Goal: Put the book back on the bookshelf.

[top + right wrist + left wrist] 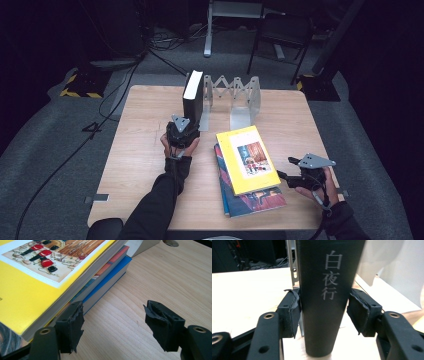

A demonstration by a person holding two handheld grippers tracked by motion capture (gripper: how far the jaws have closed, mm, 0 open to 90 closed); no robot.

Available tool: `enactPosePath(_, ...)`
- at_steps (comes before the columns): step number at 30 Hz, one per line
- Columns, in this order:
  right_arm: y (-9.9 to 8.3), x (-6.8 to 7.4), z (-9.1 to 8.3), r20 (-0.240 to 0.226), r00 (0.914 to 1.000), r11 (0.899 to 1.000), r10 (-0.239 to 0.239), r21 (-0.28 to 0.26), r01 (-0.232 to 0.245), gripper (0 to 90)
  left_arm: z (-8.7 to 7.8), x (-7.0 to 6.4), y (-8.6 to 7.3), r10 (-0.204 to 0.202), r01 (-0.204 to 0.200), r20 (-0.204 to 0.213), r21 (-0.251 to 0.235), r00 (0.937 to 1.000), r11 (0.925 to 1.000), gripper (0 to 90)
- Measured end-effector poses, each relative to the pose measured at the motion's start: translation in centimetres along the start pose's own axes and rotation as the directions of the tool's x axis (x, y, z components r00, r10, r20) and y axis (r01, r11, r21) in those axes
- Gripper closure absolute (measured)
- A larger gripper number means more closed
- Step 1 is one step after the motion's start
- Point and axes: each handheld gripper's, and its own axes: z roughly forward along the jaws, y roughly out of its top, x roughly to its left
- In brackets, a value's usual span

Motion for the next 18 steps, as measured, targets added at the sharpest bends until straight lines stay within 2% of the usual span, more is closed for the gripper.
enactPosePath(4,0.0,-0.1,0.1,-0.001,1.0,1.0,0.005,0.001,-0.005,31.0,-0.8,0.1,-0.3,0.025,-0.025,0.022,0.004,0.9994,0.9997,43.9)
enactPosePath(6,-0.1,-0.1,0.1,-0.003,1.0,1.0,0.004,0.001,-0.004,30.9,-1.1,0.3,-0.5,0.047,-0.047,0.024,0.009,0.9986,0.9988,46.1)
enactPosePath(8,-0.1,-0.1,0.0,-0.002,1.0,1.0,0.004,0.001,-0.004,30.9,-1.3,0.5,-0.6,0.05,-0.051,0.023,0.014,0.9985,0.9986,50.2)
enactPosePath(11,-0.1,0.0,0.1,0.003,1.0,1.0,0.002,0.004,-0.002,31.0,-1.1,0.7,-0.7,0.046,-0.046,0.025,0.015,0.9986,0.9988,56.7)
enactPosePath(15,-0.1,0.0,0.3,0.001,1.0,1.0,-0.001,0.012,0.001,31.0,-0.8,0.5,-0.6,0.072,-0.073,0.02,0.013,0.9972,0.9973,55.7)
enactPosePath(18,-0.1,0.1,0.4,0.0,1.0,1.0,0.0,0.016,0.0,31.1,-0.4,0.2,-0.4,0.069,-0.069,0.004,0.015,0.9976,0.9975,55.8)
